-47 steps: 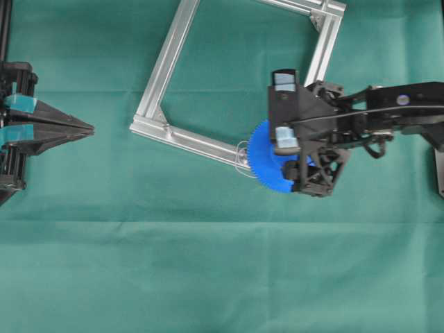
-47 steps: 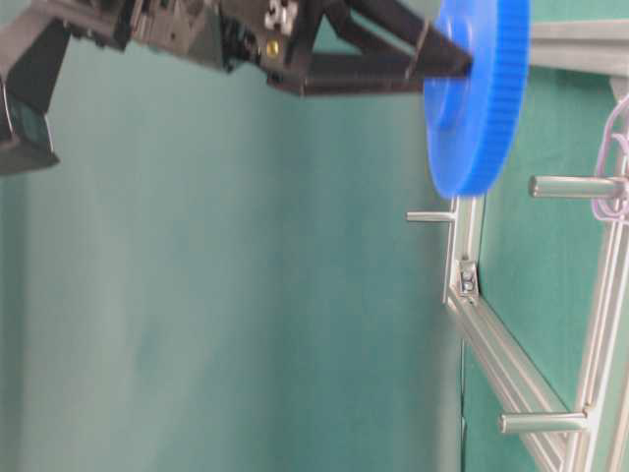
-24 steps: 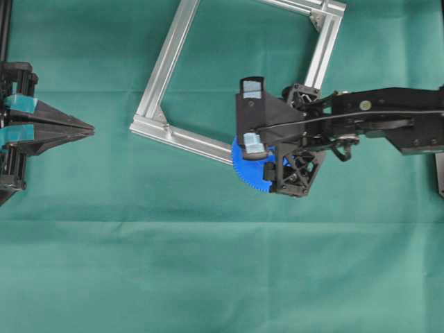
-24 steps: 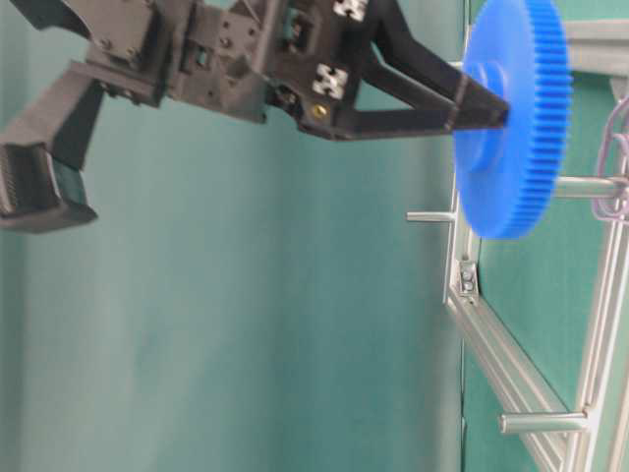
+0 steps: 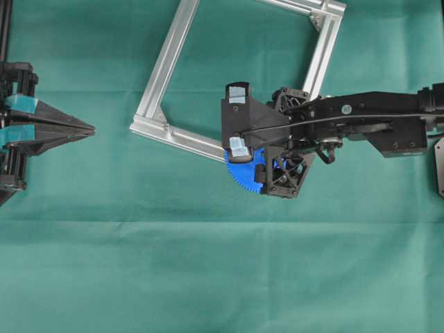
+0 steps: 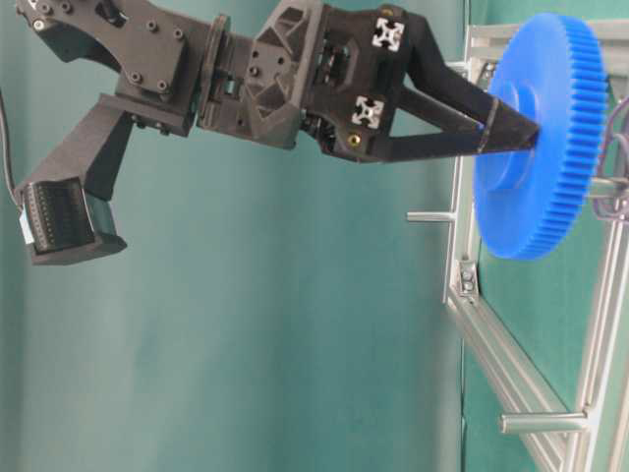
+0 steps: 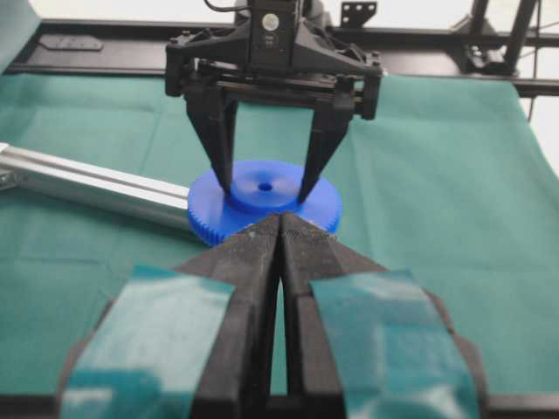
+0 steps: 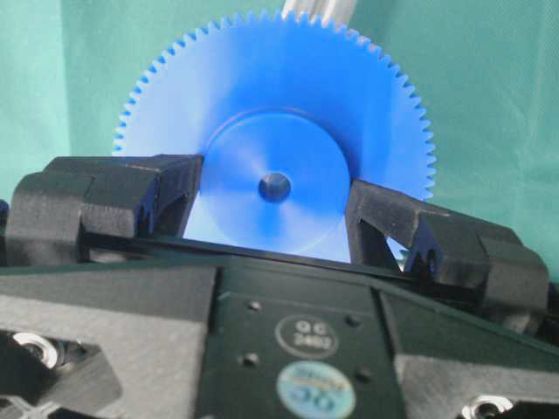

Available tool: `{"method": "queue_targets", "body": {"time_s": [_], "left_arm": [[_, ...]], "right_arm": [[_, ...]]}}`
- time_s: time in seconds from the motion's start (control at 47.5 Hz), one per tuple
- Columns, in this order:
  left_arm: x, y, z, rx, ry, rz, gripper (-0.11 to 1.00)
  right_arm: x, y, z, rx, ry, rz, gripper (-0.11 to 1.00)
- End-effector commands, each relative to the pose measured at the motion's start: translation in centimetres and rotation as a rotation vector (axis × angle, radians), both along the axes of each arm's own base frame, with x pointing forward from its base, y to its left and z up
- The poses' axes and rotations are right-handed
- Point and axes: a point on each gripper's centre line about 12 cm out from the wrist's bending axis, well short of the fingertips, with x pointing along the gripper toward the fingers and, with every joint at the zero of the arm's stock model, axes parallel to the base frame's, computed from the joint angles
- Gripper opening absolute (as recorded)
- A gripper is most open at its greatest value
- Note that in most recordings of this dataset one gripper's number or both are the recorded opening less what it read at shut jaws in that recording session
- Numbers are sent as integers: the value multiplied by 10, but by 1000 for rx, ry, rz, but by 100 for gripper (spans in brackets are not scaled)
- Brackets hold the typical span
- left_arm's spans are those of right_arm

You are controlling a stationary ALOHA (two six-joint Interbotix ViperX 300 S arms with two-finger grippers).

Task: Find the location of the shaft and insert the gear.
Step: 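Carry the gear left over the frame toward a metal shaft, then adjust the gear's position to align its bore with the shaft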

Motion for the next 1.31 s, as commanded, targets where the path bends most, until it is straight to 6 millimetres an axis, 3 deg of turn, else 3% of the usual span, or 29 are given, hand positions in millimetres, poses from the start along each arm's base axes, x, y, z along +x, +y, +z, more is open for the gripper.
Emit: {"method": "queue_targets", "body": {"time_s": [0.0,0.801,1.285], "left_arm": [[4,0,10,0,-23,2,0],[4,0,10,2,-17,1,0],[3,1,9,-1,-12,3,0]], "right_arm": [[8,1,16,-1,-63,4,69],[42,3,18,-33,-108,79,69],[43,-21,18,-94,-121,60,69]]}}
